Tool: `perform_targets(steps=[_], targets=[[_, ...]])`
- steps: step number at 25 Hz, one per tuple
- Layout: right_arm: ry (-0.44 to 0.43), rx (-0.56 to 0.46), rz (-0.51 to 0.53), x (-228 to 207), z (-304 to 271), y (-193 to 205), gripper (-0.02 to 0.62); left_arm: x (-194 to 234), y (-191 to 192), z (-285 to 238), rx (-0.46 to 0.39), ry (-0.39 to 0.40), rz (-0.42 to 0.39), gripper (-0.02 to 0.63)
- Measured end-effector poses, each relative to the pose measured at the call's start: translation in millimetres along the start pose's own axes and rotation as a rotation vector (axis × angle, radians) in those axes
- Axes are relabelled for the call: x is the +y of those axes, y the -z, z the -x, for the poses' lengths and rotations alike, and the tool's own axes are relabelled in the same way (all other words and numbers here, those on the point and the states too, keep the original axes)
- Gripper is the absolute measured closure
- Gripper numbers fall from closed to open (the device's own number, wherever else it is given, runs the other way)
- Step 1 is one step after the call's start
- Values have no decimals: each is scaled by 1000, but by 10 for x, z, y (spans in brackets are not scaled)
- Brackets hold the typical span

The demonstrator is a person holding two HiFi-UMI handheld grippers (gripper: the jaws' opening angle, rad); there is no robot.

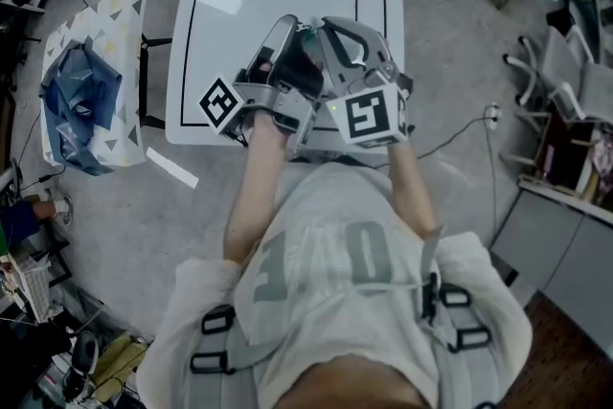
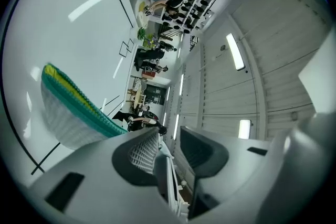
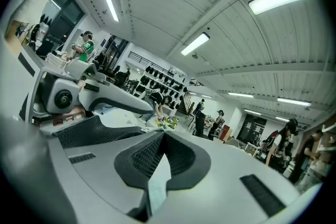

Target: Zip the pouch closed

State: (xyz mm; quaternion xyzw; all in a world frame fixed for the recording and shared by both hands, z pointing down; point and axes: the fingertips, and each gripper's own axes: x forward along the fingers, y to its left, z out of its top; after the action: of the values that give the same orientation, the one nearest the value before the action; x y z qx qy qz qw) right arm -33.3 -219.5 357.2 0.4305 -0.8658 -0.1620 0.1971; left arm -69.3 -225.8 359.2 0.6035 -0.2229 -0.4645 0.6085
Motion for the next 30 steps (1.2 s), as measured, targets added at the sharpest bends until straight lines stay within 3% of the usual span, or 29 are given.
perform_targets(steps=[7, 30], targets=[[-3, 14, 11, 31, 9, 17, 588, 161, 12, 33, 15, -98, -12, 592], [1, -2, 12, -15, 121, 44, 588, 288, 22, 84, 0, -180, -120, 597]])
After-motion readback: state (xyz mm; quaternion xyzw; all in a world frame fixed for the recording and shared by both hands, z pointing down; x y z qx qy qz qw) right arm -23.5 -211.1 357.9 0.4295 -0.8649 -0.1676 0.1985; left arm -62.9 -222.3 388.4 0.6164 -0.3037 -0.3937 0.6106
